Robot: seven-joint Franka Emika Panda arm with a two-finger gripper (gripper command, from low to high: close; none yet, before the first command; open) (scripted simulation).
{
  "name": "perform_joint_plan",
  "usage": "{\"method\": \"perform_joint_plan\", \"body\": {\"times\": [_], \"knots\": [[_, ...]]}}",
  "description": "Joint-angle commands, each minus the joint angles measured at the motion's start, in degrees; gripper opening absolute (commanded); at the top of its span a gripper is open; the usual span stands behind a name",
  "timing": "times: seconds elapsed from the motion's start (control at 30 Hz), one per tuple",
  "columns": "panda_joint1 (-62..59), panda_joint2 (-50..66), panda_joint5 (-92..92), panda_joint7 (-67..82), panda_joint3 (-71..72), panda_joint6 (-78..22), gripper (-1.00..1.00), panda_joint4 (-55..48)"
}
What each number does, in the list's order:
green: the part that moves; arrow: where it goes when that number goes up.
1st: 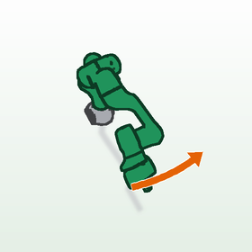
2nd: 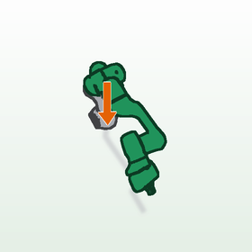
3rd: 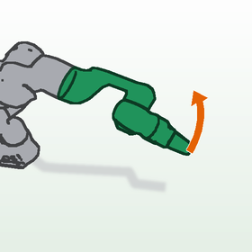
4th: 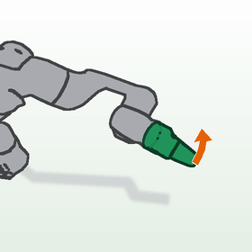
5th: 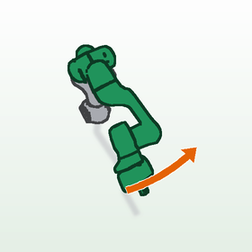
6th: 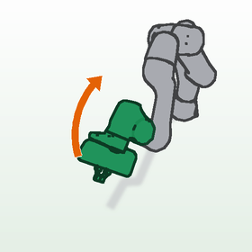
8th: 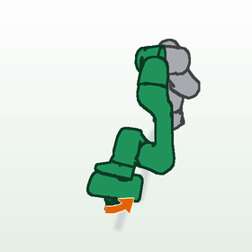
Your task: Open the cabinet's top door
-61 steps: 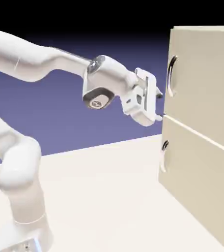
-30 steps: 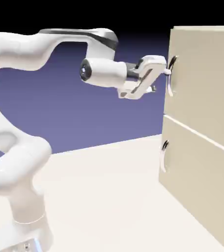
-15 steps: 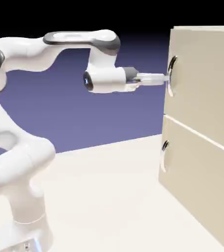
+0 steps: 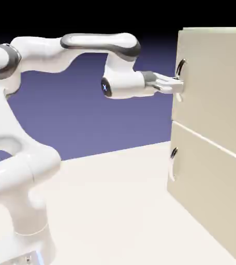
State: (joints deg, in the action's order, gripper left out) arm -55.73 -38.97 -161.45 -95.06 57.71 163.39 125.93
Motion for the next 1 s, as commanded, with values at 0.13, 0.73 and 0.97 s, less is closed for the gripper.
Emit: {"method": "perform_joint_plan", "body": {"times": [0.13, 0.73, 0.97], "knots": [[10.30, 4.60, -2.93, 9.66, -8.60, 0.24, -1.00, 1.85], [41.47, -11.48, 36.69, -13.62, -42.74, -14.45, -1.00, 27.04], [44.57, -19.59, 54.13, -22.07, -53.93, -22.56, -1.00, 33.77]]}}
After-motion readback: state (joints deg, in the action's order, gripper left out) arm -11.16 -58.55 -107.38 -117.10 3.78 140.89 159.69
